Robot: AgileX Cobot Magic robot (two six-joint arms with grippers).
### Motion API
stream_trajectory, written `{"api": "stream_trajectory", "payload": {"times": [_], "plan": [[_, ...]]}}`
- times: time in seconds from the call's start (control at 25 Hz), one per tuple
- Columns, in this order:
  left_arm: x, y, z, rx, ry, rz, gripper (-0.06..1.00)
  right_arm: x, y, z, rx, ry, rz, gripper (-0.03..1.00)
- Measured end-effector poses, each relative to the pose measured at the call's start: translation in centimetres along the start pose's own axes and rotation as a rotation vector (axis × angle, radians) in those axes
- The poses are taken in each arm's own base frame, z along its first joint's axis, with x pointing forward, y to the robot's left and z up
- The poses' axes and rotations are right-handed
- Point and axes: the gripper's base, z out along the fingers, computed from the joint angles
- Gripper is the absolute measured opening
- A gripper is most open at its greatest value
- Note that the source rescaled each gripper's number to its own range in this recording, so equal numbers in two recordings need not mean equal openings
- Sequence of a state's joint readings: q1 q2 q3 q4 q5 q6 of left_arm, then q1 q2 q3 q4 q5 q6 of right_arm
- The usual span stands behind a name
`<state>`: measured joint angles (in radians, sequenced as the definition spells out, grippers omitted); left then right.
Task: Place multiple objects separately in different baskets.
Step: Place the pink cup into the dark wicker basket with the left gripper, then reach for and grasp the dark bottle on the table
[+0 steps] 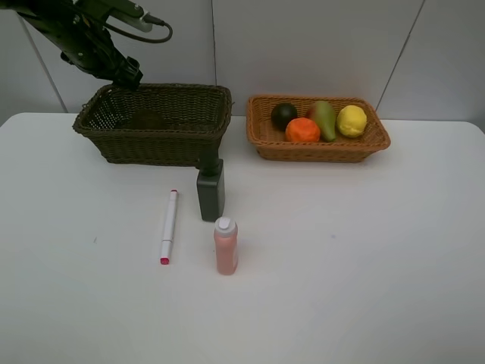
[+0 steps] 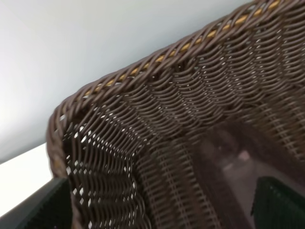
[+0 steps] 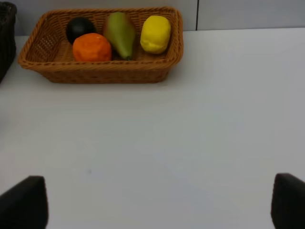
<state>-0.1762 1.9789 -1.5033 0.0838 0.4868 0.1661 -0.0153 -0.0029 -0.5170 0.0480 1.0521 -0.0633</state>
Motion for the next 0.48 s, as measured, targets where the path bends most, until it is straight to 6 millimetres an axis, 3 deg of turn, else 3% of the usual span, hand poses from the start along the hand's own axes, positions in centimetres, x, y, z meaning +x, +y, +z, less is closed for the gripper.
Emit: {"api": "stream_trajectory", "payload": {"times": [0.24, 0.48], "plan": [[-1.3, -1.0, -5.5, 0.065, 0.011, -0.063, 1.00, 0.0, 0.0, 0.0, 0.000, 0.000, 0.000, 0.98], [-2.2, -4.4, -9.6, 0.167, 0.006, -0.090, 1.00, 0.0, 0.0, 0.0, 0.000, 0.000, 0.000, 0.98]]}}
